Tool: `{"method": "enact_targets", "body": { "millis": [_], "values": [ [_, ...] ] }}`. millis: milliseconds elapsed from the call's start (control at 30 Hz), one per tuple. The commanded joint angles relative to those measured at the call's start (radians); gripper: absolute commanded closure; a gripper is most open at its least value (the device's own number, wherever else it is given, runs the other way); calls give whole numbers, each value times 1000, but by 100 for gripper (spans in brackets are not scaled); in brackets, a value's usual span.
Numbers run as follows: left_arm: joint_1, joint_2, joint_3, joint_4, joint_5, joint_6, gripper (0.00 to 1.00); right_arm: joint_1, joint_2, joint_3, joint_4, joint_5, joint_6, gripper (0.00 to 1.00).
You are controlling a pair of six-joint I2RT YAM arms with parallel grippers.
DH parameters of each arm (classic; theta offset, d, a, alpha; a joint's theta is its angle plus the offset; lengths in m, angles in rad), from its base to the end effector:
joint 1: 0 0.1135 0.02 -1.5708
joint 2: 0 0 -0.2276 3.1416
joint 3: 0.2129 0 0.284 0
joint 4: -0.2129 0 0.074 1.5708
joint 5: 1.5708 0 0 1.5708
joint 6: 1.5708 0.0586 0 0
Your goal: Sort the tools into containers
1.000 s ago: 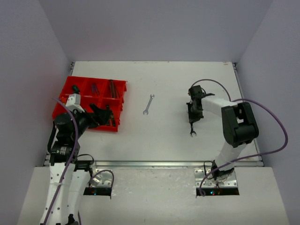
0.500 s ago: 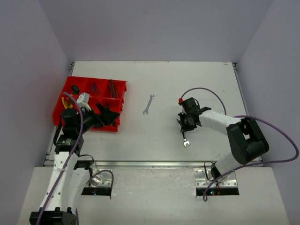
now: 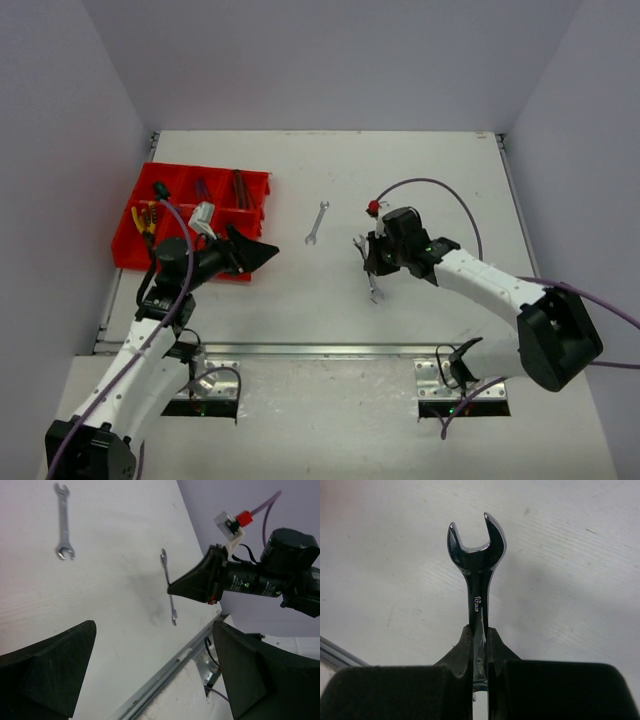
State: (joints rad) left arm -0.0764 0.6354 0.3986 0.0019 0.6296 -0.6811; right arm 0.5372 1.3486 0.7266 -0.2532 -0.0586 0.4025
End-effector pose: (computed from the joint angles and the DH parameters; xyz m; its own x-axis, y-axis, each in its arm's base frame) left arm 0.2354 -0.0526 0.2135 -0.5786 -0.4661 -0.6693 0.3454 0.6033 -0.7188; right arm 0.2691 0.1643 0.1208 -0.8196 -0.0330 -0.5720 -0.2413 0.9253 0.2924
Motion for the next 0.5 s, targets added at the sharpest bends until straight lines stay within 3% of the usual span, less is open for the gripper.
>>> {"method": "enact_targets", "body": {
  "millis": [0, 133, 467],
  "values": [
    [-226, 61, -21, 281, -136, -90, 0, 121, -89, 2, 155, -23, 43, 100],
    [-356, 154, -3, 363, -254, -94, 0, 211, -137, 5, 231, -35, 88, 100],
    [-482, 347, 78, 418, -373, -96, 9, 291, -189, 42, 246, -76, 97, 100]
  ]
}}
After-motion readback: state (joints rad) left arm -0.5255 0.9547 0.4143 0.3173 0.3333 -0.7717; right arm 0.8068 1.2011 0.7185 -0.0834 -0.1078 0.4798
